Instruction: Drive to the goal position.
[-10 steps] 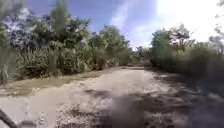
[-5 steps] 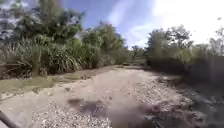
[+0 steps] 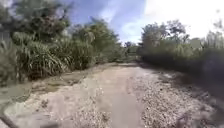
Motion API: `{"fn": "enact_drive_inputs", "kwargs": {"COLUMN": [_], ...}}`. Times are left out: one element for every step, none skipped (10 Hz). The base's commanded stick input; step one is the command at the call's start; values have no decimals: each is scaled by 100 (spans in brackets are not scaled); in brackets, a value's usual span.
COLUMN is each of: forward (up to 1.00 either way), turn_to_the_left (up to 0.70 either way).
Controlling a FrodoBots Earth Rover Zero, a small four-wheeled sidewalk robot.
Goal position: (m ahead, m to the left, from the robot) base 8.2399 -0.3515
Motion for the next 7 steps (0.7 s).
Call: {"fn": "enact_drive_inputs", "kwargs": {"forward": [85,85,85,85,85,85,85], "turn_to_the_left": [0,0,0,0,0,0,-16]}}
